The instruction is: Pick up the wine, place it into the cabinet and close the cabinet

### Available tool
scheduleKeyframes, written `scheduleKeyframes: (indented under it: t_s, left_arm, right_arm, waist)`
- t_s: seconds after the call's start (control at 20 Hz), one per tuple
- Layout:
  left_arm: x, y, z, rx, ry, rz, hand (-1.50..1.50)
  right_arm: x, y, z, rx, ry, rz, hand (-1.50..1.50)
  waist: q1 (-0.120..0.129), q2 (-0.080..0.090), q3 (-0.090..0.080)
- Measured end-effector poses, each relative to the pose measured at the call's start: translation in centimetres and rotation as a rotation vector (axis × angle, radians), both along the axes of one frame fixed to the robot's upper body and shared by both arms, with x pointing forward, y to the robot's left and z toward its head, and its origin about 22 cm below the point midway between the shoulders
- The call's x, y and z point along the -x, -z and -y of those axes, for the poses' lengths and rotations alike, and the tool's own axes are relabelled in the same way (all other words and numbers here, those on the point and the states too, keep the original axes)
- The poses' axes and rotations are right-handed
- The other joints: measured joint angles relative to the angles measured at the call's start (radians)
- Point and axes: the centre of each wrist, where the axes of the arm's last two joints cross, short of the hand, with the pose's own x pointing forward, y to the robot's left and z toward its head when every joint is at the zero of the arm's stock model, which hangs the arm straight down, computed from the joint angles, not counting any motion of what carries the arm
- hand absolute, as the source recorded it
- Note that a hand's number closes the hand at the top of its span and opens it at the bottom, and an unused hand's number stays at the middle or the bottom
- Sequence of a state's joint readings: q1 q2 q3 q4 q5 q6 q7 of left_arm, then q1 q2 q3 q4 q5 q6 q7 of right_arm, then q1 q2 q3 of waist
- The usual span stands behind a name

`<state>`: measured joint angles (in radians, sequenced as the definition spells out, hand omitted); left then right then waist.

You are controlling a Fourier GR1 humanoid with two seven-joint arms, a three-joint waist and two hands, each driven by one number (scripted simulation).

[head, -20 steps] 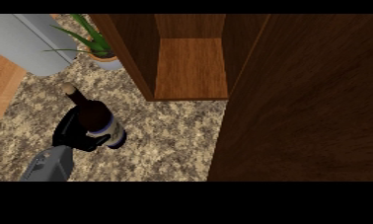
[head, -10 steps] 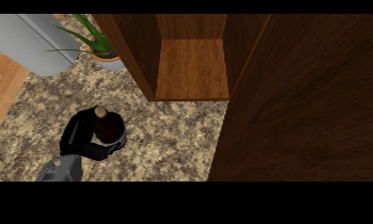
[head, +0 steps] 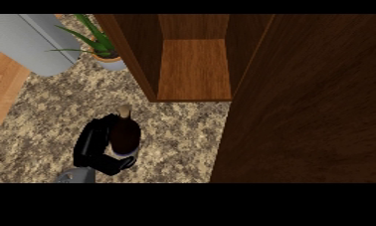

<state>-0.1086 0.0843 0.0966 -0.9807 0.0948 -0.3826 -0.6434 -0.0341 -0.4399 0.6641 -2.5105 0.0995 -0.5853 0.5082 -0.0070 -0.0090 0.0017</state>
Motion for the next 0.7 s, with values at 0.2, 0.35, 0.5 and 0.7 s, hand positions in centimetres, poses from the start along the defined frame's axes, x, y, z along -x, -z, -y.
scheduleKeyframes:
  t_s: [0.2, 0.35, 0.5, 0.7]
  left_arm:
    - [0.6, -1.1, 2.1, 0.018, 0.034, 0.013, 1.5]
    - [0.9, -2.3, 3.6, 0.024, 0.051, 0.021, 1.5]
    - [1.6, -3.3, 5.0, 0.034, 0.071, 0.015, 1.5]
    - [1.4, -5.2, 6.7, 0.023, 0.071, 0.031, 1.5]
  right_arm:
    - [0.1, 0.3, 0.3, 0.009, 0.01, 0.006, -1.5]
    - [0.4, 0.6, 0.2, 0.004, 0.004, 0.0, -1.5]
    - [0.5, 0.7, 0.3, 0.001, 0.015, 0.008, -1.5]
    - [0.5, 0.7, 0.5, 0.014, 0.02, 0.022, -1.5]
  waist:
    - [0.0, 0.001, -0.001]
    - [-0.002, 0.0, -0.001]
    - [-0.002, 0.001, -0.001]
    - [-0.004, 0.002, -0.002]
